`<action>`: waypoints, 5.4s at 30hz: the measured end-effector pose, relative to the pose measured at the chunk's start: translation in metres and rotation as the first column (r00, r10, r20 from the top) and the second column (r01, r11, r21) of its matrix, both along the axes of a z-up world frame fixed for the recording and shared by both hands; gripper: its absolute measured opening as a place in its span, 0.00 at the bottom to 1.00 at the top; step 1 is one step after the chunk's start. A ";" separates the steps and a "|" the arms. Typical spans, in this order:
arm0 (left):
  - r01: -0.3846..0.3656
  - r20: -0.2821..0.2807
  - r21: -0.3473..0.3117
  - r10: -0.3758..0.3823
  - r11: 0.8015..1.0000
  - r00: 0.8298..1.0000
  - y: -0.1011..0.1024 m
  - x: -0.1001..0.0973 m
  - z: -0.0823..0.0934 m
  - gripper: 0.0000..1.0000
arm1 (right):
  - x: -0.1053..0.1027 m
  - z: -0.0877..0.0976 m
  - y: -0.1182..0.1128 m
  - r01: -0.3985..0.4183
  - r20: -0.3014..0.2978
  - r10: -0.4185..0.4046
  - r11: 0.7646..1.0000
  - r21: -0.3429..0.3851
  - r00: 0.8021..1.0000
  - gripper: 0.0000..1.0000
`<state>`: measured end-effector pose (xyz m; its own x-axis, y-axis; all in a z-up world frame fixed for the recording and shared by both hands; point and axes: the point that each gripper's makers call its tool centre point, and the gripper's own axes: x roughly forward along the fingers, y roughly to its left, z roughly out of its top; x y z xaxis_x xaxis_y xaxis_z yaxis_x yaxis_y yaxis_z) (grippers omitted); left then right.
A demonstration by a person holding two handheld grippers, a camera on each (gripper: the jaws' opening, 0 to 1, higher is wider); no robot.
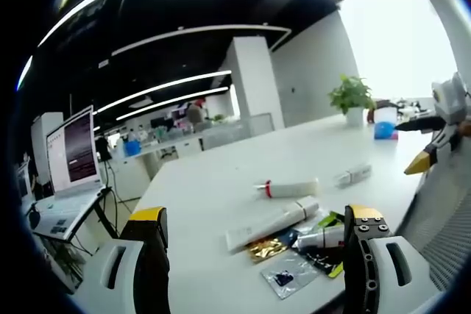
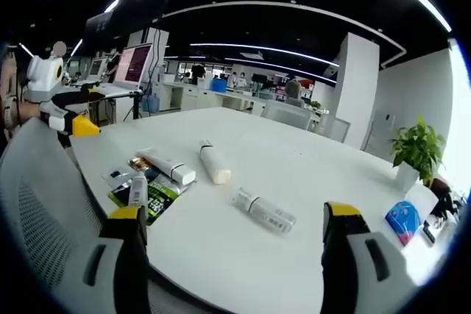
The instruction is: Arrange the skincare products in the storage area until every visible bottle or jar stands upright without overlapping.
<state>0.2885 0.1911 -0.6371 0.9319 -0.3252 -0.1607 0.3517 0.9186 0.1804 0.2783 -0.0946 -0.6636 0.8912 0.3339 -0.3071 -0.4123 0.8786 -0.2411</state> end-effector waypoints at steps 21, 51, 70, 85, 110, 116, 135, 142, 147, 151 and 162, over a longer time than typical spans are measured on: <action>0.007 0.022 -0.009 -0.007 1.000 1.000 -0.001 -0.001 0.004 0.97 | 0.002 -0.013 0.034 -0.246 -0.311 0.210 0.966 -0.083 0.927 0.95; -0.003 0.037 -0.017 0.003 1.000 0.999 0.001 0.000 0.007 0.97 | 0.064 0.007 0.058 -0.567 -0.533 0.402 0.802 -0.187 0.745 0.77; -0.011 0.027 -0.019 0.011 1.000 1.000 0.002 0.001 0.006 0.97 | 0.109 -0.020 0.089 -0.626 -0.671 0.393 0.768 -0.136 0.628 0.67; -0.013 0.028 -0.026 0.014 1.000 1.000 0.004 0.001 0.006 0.97 | 0.143 -0.056 0.107 -0.621 -0.739 0.346 0.774 -0.123 0.578 0.55; -0.014 0.012 -0.026 0.014 1.000 1.000 0.006 0.001 0.003 0.97 | 0.194 -0.116 0.130 -0.555 -0.778 0.254 0.820 -0.142 0.574 0.37; -0.013 0.004 -0.025 0.013 1.000 1.000 0.006 0.002 0.002 0.97 | 0.202 -0.119 0.133 -0.499 -0.782 0.227 0.858 -0.121 0.580 0.32; -0.015 -0.003 -0.017 0.015 1.000 1.000 0.006 0.002 -0.001 0.97 | 0.200 -0.116 0.132 -0.444 -0.747 0.216 0.888 -0.116 0.628 0.28; -0.012 0.007 -0.018 0.013 1.000 1.000 0.006 0.002 0.001 0.97 | 0.203 -0.115 0.131 -0.360 -0.729 0.187 0.929 -0.087 0.659 0.28; 0.020 -0.001 0.014 -0.020 1.000 1.000 0.001 0.000 0.000 0.97 | 0.201 -0.116 0.128 -0.304 -0.758 0.190 0.953 -0.011 0.624 0.27; 0.048 -0.076 0.029 -0.046 0.998 0.996 0.000 -0.001 -0.011 0.97 | 0.198 -0.116 0.131 -0.184 -0.779 0.219 0.974 0.135 0.587 0.27; 0.094 -0.224 -0.017 -0.096 0.995 0.970 -0.004 0.005 -0.019 0.97 | 0.192 -0.107 0.123 0.147 -0.756 0.320 0.866 0.478 0.571 0.27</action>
